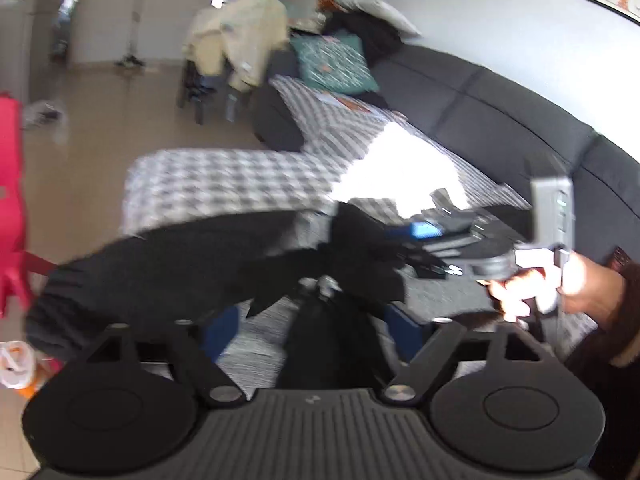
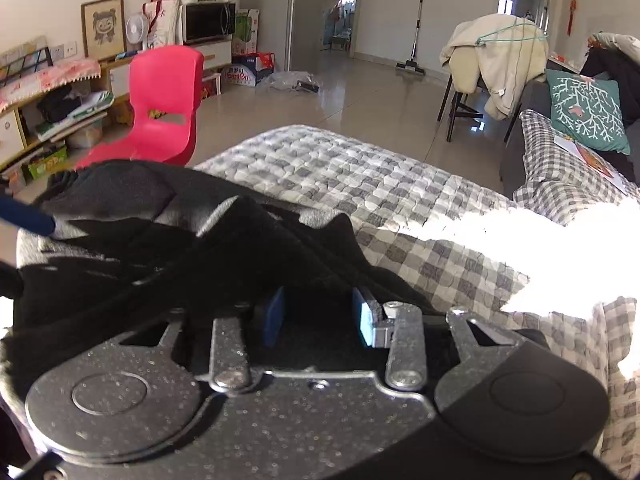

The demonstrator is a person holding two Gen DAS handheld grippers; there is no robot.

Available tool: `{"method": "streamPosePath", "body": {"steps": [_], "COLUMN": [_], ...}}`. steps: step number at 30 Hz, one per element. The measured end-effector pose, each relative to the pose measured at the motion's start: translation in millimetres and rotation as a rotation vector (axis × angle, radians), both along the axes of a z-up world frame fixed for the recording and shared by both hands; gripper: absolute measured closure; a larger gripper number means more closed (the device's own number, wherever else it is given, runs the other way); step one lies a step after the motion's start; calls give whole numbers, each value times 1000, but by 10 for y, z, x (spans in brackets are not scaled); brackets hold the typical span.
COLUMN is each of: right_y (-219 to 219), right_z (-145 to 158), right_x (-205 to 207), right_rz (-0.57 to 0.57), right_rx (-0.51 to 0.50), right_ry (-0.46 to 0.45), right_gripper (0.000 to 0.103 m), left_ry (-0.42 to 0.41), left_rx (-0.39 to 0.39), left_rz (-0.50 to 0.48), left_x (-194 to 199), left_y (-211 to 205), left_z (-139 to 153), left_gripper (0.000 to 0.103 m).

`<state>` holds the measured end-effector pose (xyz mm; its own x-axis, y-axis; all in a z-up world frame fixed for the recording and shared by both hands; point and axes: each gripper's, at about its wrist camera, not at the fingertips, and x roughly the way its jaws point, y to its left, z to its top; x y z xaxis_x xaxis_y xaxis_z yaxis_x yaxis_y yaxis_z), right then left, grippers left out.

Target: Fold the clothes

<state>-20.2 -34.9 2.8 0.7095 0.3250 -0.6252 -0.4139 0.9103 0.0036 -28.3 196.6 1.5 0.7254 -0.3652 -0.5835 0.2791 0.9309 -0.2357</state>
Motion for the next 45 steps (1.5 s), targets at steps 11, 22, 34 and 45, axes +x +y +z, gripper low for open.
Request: {"method": "streamPosePath", "body": {"steps": [11, 22, 34, 45], "right_y": [210, 312, -29, -212], "right_z": [166, 3, 24, -441], "right_x": [-683, -737, -474, 466], "right_rz": [195, 168, 12, -181], "right_rx": [145, 155, 346, 611], "right_ry": [9, 62, 84, 306], "right_gripper": [63, 63, 61, 64], "left_ry": [422, 491, 54, -157], "left_rx": [-594, -830, -530, -386], "left_rz": [517, 690, 700, 565], "left_x": [165, 463, 127, 21], "left_y": [1164, 1101, 570, 119], "left_z": [-570, -1105, -224, 243], "left_gripper": [9, 26, 74, 75]}}
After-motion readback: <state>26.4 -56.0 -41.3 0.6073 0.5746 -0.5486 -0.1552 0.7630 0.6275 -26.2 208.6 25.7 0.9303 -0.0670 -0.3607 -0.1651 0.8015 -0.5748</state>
